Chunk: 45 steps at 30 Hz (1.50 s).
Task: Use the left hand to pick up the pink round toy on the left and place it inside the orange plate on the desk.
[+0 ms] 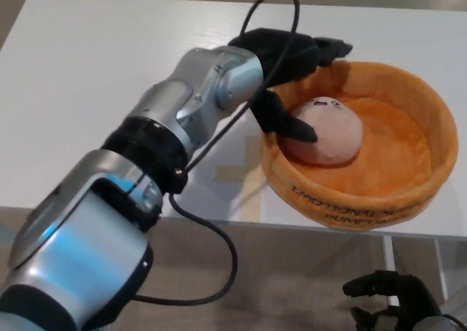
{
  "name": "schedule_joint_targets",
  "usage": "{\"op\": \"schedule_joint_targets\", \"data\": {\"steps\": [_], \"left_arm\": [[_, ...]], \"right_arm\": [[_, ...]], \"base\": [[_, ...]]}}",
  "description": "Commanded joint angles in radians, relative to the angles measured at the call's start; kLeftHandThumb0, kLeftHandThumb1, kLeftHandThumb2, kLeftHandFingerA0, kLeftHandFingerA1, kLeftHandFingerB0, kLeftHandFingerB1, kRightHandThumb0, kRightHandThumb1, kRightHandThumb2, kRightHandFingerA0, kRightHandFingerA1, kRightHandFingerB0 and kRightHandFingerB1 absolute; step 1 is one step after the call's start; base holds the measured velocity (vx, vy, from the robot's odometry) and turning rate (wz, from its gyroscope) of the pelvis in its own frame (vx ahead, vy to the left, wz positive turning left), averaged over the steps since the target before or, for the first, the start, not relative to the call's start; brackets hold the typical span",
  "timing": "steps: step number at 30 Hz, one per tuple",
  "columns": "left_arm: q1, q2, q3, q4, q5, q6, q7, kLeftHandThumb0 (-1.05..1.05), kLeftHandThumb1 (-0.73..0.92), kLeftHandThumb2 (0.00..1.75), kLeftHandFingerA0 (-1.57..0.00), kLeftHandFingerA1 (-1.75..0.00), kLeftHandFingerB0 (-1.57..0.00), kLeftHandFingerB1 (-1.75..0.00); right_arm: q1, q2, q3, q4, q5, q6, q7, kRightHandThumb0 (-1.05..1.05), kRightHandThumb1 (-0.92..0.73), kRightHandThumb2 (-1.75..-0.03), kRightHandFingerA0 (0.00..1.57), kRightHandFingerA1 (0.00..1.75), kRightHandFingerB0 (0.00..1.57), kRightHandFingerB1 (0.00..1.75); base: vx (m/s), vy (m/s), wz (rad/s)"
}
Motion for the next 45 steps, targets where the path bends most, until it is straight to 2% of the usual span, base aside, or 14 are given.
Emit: {"op": "schedule_joint_targets", "data": {"steps": [1,3,4,9,14,15,16,18,19,20,22,29,32,45], "left_arm": [[-0.01,0.079,0.093,-0.172,-0.076,-0.015,-0.09,-1.03,0.54,0.69,0.0,0.0,0.0,-0.07],[0.008,0.102,0.127,-0.24,-0.097,-0.028,-0.105,-1.03,0.54,0.69,0.0,0.0,0.0,-0.07],[0.019,0.119,0.141,-0.283,-0.104,-0.035,-0.111,-0.85,0.45,0.9,0.0,0.0,0.0,-0.02],[0.125,0.203,0.236,-0.549,-0.189,-0.086,-0.15,-0.83,0.44,0.89,0.0,0.0,0.0,-0.03],[0.329,0.299,0.348,-0.876,-0.361,-0.13,-0.229,-0.64,0.4,0.71,-0.06,-0.34,-0.1,-0.32],[0.359,0.308,0.363,-0.91,-0.389,-0.139,-0.235,-0.3,0.21,0.81,-0.01,-0.48,0.0,-0.46],[0.379,0.313,0.373,-0.934,-0.407,-0.143,-0.239,-0.3,0.21,0.81,-0.01,-0.48,0.0,-0.46],[0.402,0.319,0.386,-0.965,-0.423,-0.139,-0.243,-0.26,0.25,0.83,-0.07,-0.5,-0.06,-0.49],[0.457,0.334,0.414,-1.033,-0.458,-0.137,-0.248,-0.38,0.44,0.61,-0.3,-0.39,-0.28,-0.35],[0.533,0.349,0.452,-1.116,-0.517,-0.128,-0.258,-0.2,0.54,0.55,-0.44,-0.38,-0.34,-0.32],[0.623,0.362,0.499,-1.213,-0.618,-0.075,-0.295,-0.2,0.57,0.61,-0.57,-0.47,-0.34,-0.35],[0.835,0.441,0.608,-1.361,-0.898,0.017,-0.437,-0.15,0.71,0.65,-0.58,-0.46,-0.34,-0.34],[1.056,0.485,0.673,-1.457,-1.07,-0.027,-0.518,-0.16,0.75,0.62,-0.57,-0.45,-0.51,-0.41],[1.412,0.516,0.708,-1.524,-1.161,-0.151,-0.625,0.04,0.64,0.82,-0.44,-0.45,-0.54,-0.41]], "right_arm": [[0.01,0.0,0.003,0.004,-0.006,0.007,-0.002,-0.25,-0.44,-0.82,0.77,0.89,0.72,0.82],[0.009,0.001,0.005,0.003,-0.007,0.01,-0.003,-0.25,-0.44,-0.83,0.76,0.88,0.71,0.82],[0.009,0.001,0.005,0.003,-0.008,0.011,-0.003,-0.25,-0.44,-0.83,0.74,0.87,0.71,0.81],[0.008,0.002,0.0,0.005,0.0,0.016,0.002,-0.24,-0.44,-0.82,0.75,0.88,0.7,0.81],[0.01,-0.006,0.004,0.004,-0.007,0.013,-0.004,-0.24,-0.44,-0.83,0.77,0.88,0.71,0.81],[0.011,-0.008,0.005,0.003,-0.008,0.012,-0.004,-0.22,-0.45,-0.83,0.75,0.87,0.7,0.8],[0.012,-0.009,0.005,0.002,-0.008,0.011,-0.004,-0.22,-0.45,-0.83,0.75,0.87,0.7,0.8],[0.012,-0.01,0.004,0.002,-0.007,0.01,-0.003,-0.22,-0.45,-0.83,0.77,0.89,0.7,0.81],[0.011,-0.012,0.005,0.003,-0.008,0.009,-0.002,-0.24,-0.44,-0.83,0.79,0.9,0.7,0.81],[0.011,-0.013,0.003,0.003,-0.006,0.008,0.001,-0.23,-0.44,-0.83,0.75,0.89,0.71,0.82],[0.009,-0.014,0.001,0.003,-0.004,0.008,0.003,-0.24,-0.44,-0.83,0.76,0.88,0.71,0.81],[0.009,-0.017,-0.003,0.004,-0.001,0.007,0.004,-0.23,-0.44,-0.83,0.77,0.89,0.71,0.82],[0.01,-0.024,-0.002,0.003,-0.002,0.007,0.008,-0.23,-0.44,-0.84,0.77,0.9,0.71,0.82],[0.009,-0.03,0.0,0.004,-0.007,0.001,0.009,-0.24,-0.43,-0.85,0.79,0.9,0.72,0.83]], "base": [[0.0,0.0,0.0],[0.0,0.0,0.0],[0.0,0.0,0.0],[0.0,0.0,0.0],[0.0,0.0,0.0],[0.0,0.0,0.0],[0.0,0.0,0.0],[0.0,0.0,0.0],[0.0,0.0,0.0],[0.0,0.0,0.0],[0.0,0.0,0.0],[0.0,0.0,0.0],[0.0,0.0,0.0],[0.0,0.0,0.0]]}}
